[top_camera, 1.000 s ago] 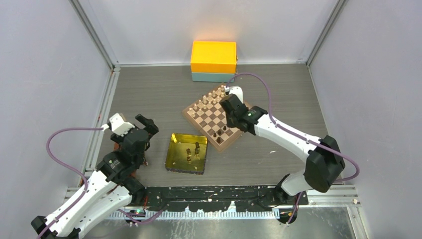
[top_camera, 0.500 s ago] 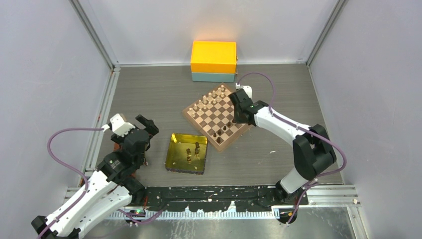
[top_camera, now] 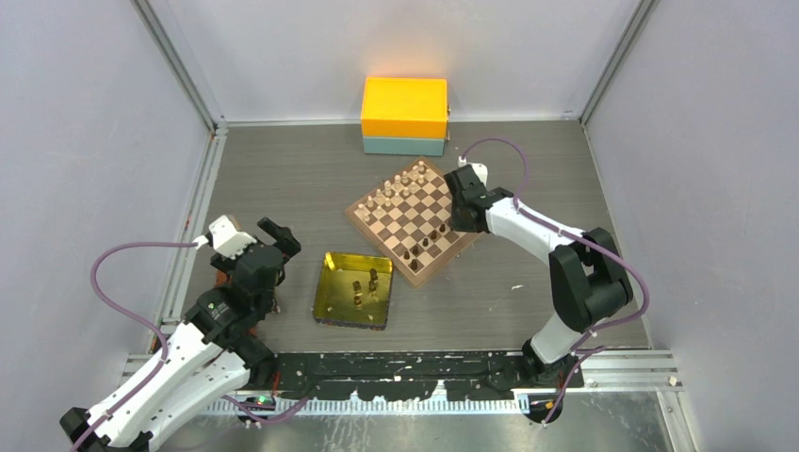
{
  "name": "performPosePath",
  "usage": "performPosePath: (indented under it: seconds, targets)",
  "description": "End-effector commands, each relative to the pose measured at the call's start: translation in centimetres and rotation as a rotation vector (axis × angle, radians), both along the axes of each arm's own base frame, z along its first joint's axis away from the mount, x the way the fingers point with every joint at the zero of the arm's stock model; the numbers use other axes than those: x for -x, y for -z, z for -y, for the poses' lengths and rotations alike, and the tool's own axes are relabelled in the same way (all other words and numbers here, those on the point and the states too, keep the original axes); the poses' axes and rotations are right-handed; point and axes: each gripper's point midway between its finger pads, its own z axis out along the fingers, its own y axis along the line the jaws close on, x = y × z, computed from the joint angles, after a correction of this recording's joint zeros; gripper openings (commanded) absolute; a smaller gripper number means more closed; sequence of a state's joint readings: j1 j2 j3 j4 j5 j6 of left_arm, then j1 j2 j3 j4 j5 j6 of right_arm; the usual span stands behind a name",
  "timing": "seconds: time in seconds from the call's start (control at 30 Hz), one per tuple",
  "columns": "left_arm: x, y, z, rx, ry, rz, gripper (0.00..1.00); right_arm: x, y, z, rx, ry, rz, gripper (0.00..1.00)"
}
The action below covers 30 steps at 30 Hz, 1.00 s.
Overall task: Set up the chess pieces on the board
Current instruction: Place the chess piece on the chessboard.
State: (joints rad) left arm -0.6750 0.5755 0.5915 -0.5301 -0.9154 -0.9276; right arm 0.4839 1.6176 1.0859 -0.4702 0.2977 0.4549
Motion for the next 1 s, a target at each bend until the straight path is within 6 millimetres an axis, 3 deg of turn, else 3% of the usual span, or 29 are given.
performPosePath:
  seconds: [0.0,0.97]
  targets:
    - [-0.4,-0.9,0.0,0.020,-0.019,0.045,1.00,-1.0,-0.2,-0.3,-0.043,0.021,0.027,0.01]
    - [-0.7,-0.7,0.3,0.011,-0.018,0.035,1.00,-1.4,1.6,0.1,-0.073,0.039,-0.013,0.01]
